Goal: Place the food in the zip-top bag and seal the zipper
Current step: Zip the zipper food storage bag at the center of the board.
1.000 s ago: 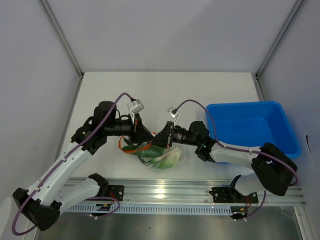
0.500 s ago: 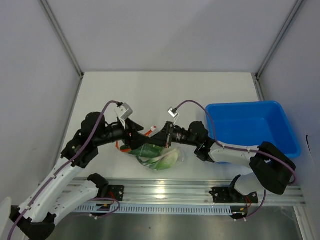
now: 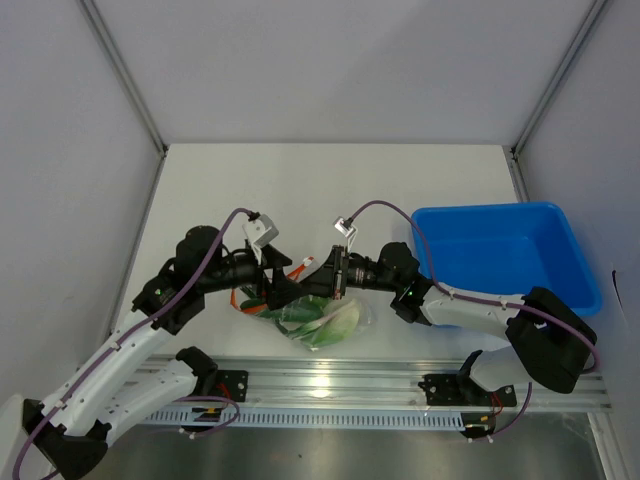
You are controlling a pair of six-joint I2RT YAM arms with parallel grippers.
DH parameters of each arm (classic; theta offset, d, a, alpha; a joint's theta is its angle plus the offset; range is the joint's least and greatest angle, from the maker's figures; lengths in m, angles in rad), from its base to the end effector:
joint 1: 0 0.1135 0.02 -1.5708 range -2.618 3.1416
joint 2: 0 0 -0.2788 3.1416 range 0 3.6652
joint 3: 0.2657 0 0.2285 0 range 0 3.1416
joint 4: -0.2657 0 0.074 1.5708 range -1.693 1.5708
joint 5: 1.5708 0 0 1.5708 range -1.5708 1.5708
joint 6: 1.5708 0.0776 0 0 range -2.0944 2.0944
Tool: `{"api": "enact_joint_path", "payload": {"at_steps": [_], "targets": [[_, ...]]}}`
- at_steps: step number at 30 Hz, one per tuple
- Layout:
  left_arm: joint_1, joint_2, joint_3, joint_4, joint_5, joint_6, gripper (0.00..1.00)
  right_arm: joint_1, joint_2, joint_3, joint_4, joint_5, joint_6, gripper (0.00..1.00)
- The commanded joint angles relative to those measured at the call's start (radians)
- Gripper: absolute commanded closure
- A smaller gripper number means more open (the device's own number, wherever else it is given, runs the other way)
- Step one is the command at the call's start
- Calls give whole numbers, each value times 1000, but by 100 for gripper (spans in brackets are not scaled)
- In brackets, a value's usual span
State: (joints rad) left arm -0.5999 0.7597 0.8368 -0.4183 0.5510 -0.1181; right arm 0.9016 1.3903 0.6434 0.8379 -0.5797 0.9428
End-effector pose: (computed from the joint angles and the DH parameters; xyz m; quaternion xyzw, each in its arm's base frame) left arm 0.1133 -0.1267 0.3354 0.3399 0.7259 -0.4031 0.4416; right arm 0.1595 0.2702 0.2946 -0.1977 0.6503 0.6804 0.2740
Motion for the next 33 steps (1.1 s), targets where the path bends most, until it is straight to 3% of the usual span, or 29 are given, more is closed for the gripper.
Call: {"api": "enact_joint_path", "payload": {"at_steps": [1, 8, 18, 19, 21, 24, 25, 33], "targets": [[-37, -2, -15, 24, -16, 35, 8, 5, -56, 64, 64, -9, 13, 100], [-63, -53, -54, -37, -157, 11, 14, -6, -79, 55, 78, 7, 39, 100], [-63, -85, -70, -109, -163, 0, 43, -23, -125, 30, 75, 9, 56, 100], [-63, -89, -68, -114, -169, 1, 52, -24, -134, 27, 70, 11, 53, 100], [-63, -91, -64, -129, -172, 9, 58, -32, -140, 21, 64, 6, 50, 100], [-63, -89, -39, -164, -210, 27, 80, -43, -145, 16, 47, -9, 39, 100], [-63, -85, -19, -177, -236, 32, 99, -44, -143, 18, 20, -17, 27, 100], [-63, -45, 65, -180, -270, 84, 100, -40, -143, 70, -255, -103, -189, 100]]}}
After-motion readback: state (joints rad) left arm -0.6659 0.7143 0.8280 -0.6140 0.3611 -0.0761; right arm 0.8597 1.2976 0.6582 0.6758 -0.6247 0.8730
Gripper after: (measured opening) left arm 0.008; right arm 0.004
